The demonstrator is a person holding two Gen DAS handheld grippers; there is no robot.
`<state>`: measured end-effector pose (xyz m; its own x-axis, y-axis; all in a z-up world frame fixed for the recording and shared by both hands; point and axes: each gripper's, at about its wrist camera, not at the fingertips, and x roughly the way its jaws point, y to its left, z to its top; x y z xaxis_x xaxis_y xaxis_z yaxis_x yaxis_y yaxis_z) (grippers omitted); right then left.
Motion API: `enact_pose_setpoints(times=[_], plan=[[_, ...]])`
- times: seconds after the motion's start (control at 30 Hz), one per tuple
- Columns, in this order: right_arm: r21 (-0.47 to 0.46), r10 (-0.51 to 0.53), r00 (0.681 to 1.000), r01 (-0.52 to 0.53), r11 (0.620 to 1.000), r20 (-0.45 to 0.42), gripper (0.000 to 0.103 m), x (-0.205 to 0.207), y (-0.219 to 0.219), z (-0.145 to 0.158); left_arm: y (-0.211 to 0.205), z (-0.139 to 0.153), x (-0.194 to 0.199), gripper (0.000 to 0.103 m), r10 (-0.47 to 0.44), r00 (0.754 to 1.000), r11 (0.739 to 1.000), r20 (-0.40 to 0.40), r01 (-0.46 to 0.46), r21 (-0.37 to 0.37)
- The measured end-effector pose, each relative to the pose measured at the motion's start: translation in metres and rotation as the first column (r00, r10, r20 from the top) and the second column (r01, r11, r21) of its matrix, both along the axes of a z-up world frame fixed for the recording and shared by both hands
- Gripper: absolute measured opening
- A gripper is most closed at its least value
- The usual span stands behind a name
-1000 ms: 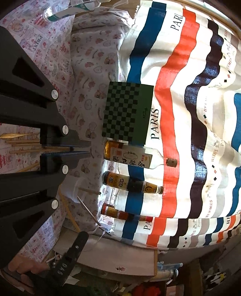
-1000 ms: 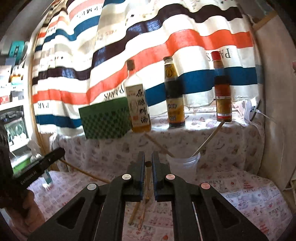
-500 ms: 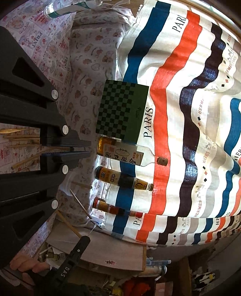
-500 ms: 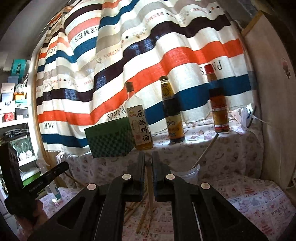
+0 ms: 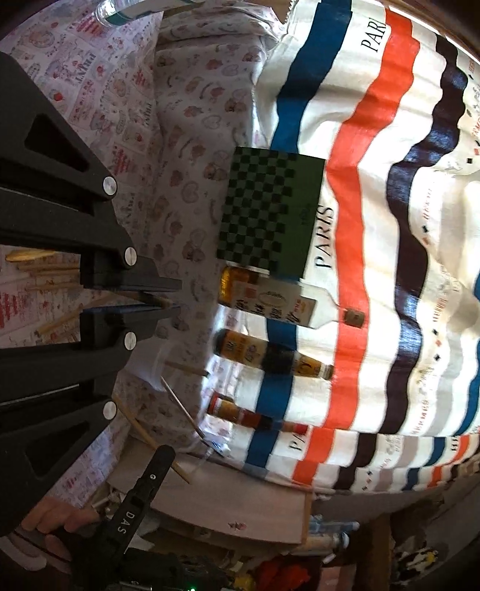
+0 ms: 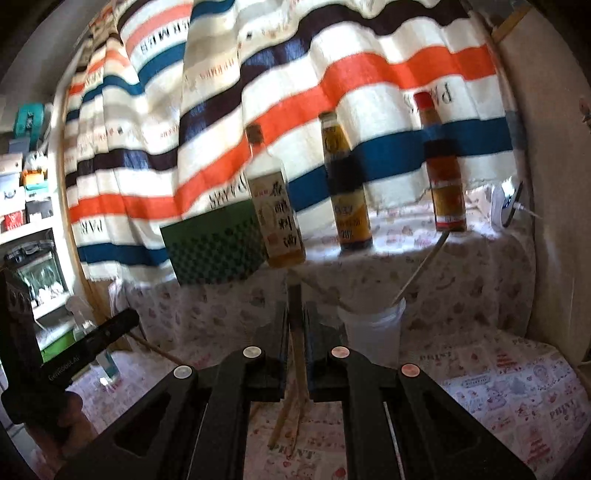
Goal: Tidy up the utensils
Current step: 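Carry both held chopsticks with left and right tools over the clear cup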
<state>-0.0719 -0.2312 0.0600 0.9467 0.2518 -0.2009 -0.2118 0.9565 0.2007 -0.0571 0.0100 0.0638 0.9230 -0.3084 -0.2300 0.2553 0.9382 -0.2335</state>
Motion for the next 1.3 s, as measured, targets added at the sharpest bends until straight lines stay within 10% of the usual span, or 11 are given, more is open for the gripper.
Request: enact_pose_setpoints(times=[0.53, 1.3], plan=[[-0.029, 0.001, 0.994, -0.004, 1.000, -0.107, 0.008, 0.027, 0.004, -0.019, -0.014, -0.020, 0.024, 0.005, 0.007, 0.994, 0.996, -0.113, 0.003, 0.090], [-0.045, -0.106, 0.988, 0.112, 0.993, 0.113, 0.008, 0.009, -0.028, 0.058, -0.018, 0.060, 0.030, 0.005, -0.011, 0.999, 0.999, 0.031, 0.012, -0.037]])
